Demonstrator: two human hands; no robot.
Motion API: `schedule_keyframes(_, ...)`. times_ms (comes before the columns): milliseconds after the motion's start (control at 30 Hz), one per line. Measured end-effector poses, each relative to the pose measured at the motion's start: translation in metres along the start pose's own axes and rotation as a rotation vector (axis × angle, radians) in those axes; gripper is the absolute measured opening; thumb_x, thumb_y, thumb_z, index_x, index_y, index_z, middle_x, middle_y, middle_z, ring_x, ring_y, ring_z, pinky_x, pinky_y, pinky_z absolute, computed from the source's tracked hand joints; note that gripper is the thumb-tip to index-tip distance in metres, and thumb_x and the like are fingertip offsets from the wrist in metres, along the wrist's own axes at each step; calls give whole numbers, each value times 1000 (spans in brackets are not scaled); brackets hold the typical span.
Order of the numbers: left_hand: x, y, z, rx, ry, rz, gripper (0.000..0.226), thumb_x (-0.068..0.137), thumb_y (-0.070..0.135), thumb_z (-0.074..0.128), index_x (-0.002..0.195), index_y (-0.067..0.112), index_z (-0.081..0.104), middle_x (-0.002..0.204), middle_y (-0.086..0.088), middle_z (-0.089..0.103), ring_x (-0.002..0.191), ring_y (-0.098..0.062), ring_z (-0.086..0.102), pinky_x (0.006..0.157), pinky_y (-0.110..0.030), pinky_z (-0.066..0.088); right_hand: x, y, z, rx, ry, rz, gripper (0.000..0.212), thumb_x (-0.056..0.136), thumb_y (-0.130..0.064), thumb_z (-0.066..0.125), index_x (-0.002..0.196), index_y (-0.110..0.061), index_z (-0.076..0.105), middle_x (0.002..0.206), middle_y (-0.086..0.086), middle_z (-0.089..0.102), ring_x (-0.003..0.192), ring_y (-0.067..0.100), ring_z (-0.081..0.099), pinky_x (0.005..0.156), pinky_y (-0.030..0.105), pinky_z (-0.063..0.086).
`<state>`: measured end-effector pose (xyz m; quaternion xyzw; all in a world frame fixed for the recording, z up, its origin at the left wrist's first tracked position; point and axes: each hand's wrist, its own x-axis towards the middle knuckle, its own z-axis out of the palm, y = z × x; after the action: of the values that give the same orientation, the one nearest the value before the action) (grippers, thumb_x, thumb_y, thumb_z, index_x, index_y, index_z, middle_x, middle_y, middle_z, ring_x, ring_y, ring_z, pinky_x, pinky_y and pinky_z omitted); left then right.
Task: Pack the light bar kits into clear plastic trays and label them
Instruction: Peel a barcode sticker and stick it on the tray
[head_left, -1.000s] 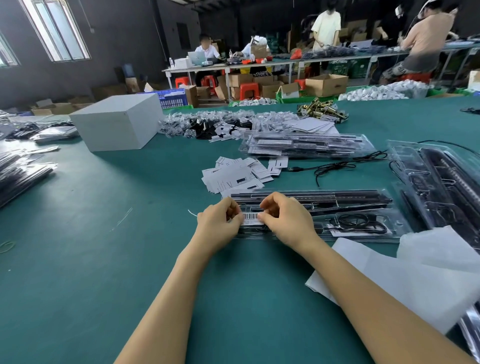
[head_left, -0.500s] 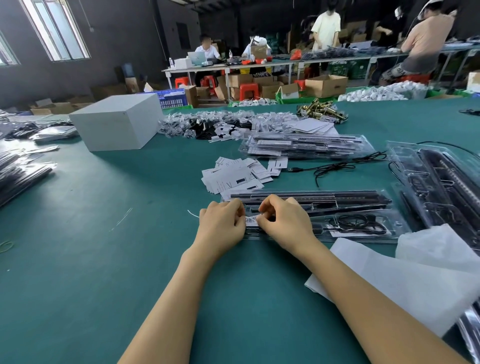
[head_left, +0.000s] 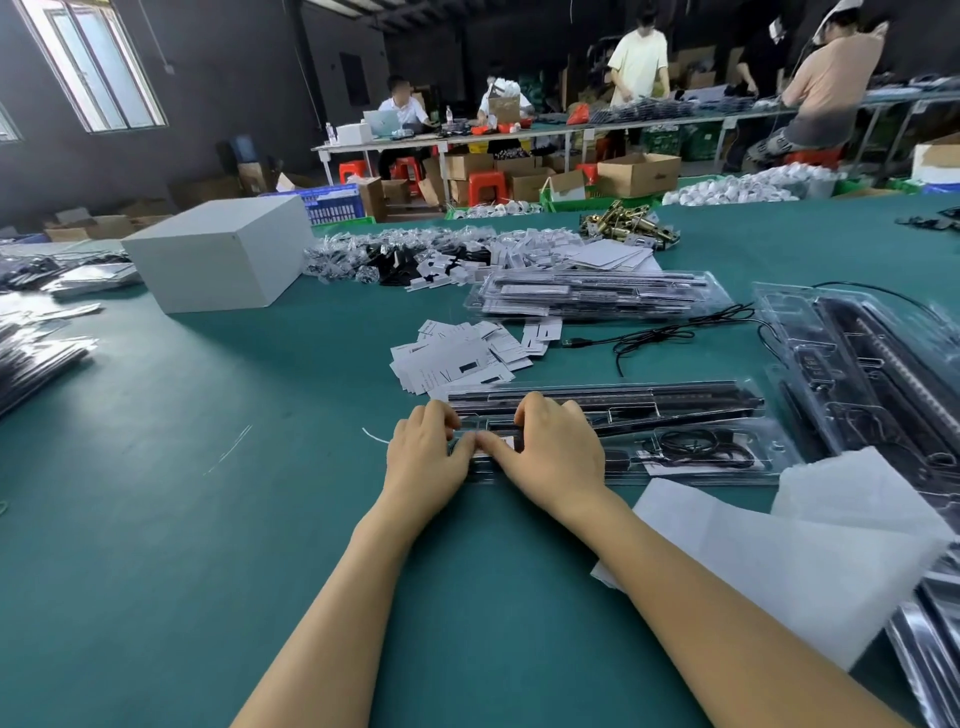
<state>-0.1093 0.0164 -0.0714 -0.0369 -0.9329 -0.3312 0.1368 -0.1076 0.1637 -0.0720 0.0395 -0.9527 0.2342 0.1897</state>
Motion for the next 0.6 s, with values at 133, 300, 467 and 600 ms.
schedule_keyframes(133,0,3,7,60,76,-40,21,93,31,56,99,11,51,100,-3,54,97,-27,45,83,-32,33,1,-2,2,3,20,0,45,87,-57,52,99,-14,51,99,0,61,98,24,46,68,34,37)
schedule_keyframes(300,0,8,11,125,108,-120,19,94,29,53,101,12,52,108,-7,54,101,-29,43,81,-33,29,1,-1,-2,90,44,44,18,91,-35,54,92,-17,49,86,-5,58,90,20,45,62,31,33)
schedule_keyframes(467,-2,8,10,171,101,-168,18,98,26,44,107,12,52,113,-8,49,105,-29,38,80,-34,26,0,2,-5,113,50,32,13,93,-26,53,90,-14,50,85,-1,60,82,19,38,64,31,28)
schedule_keyframes(600,-4,8,9,202,99,-148,23,101,21,38,115,8,51,119,-13,46,106,-30,37,83,-34,28,-1,3,-8,112,59,24,7,93,-19,51,90,-13,50,88,2,60,80,19,36,66,29,22)
